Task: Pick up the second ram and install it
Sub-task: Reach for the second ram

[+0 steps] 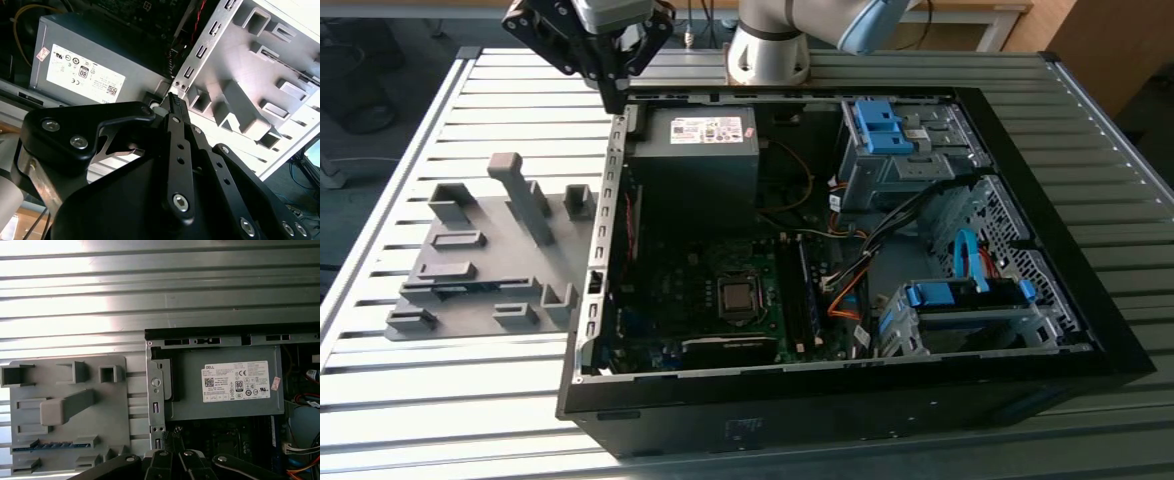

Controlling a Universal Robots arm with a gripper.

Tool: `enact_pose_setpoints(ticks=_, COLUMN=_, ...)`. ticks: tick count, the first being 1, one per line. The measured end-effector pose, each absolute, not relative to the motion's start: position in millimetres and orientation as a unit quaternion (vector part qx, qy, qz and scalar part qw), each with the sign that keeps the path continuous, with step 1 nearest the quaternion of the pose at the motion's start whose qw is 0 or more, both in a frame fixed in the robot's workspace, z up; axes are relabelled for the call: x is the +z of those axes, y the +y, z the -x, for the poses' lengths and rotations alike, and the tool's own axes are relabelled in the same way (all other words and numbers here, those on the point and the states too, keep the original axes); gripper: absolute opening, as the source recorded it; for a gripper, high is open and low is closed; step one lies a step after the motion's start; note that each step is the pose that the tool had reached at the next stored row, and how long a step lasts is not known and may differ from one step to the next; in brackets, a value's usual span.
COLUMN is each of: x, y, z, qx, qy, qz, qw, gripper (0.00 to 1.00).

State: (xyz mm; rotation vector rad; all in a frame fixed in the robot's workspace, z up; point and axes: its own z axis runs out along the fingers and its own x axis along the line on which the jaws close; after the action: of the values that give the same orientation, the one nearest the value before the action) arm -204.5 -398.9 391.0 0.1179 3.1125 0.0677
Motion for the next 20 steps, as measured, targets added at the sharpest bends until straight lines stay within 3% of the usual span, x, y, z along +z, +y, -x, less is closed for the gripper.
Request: enact_pose_setpoints(ticks=20, x=390.9, y=-398.9, z=209.5, qx=0.022, qy=0.999, qz=-0.038, qw=0.013, gripper=0.11)
